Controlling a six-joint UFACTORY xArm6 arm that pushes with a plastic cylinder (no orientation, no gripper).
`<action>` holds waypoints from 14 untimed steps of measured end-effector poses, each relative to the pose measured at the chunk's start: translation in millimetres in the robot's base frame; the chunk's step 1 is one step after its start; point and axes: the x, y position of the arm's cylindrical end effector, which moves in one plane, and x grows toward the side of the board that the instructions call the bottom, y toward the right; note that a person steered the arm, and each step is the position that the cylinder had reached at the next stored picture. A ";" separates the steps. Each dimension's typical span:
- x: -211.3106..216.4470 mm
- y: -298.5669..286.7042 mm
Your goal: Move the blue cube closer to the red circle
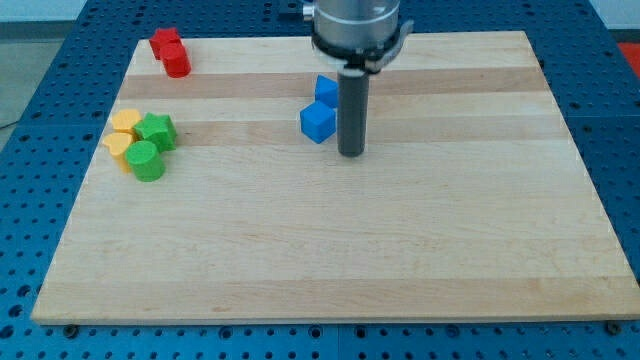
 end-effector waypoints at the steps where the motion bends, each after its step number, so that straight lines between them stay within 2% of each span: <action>1: -28.5 -43.2; 2: -63.9 -113.3; 3: -94.2 -152.3; 5: -57.2 -152.4; 6: -49.0 -179.8; 7: -70.7 -204.7; 8: -115.5 -195.5; 9: -140.9 -184.4; 11: -97.9 -132.1; 12: -109.4 -105.0; 14: -136.8 -133.2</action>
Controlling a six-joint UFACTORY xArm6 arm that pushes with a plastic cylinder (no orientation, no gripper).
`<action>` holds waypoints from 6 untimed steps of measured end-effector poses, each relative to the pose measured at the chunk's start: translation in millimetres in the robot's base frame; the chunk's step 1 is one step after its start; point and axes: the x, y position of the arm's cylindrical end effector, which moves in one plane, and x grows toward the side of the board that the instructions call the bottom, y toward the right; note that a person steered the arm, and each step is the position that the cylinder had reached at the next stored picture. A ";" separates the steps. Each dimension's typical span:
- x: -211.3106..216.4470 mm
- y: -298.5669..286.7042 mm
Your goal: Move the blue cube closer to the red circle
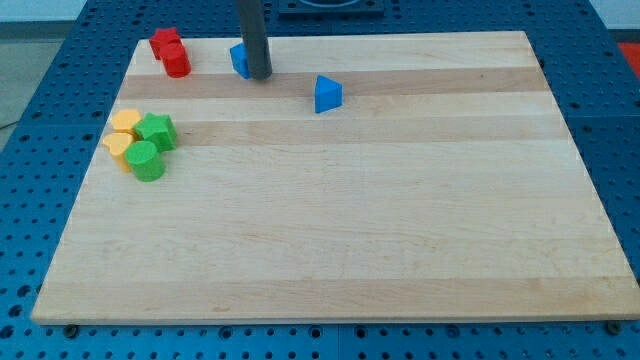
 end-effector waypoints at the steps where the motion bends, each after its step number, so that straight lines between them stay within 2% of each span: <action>1: -4.6 -14.1; 3: -5.4 -57.2; 4: -6.7 -57.9; 5: 3.8 -21.2; 6: 0.0 -10.3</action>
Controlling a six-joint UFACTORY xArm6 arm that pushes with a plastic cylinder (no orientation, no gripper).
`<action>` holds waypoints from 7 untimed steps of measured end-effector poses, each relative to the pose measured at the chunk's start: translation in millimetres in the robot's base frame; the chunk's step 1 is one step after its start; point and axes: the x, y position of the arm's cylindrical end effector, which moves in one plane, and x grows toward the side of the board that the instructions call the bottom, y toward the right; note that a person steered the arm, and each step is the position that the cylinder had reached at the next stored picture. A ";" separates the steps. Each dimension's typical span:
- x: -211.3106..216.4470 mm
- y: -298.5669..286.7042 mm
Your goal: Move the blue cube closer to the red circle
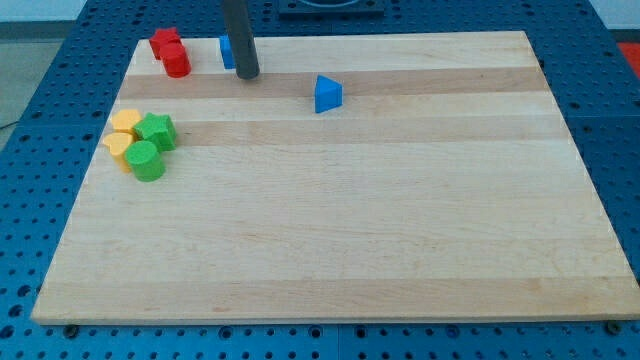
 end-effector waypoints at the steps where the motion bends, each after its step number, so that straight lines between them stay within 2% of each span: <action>1: -7.6 -16.1; 2: -7.7 -46.1; 4: -14.9 -53.6; 6: -5.7 40.5; 7: -27.1 59.1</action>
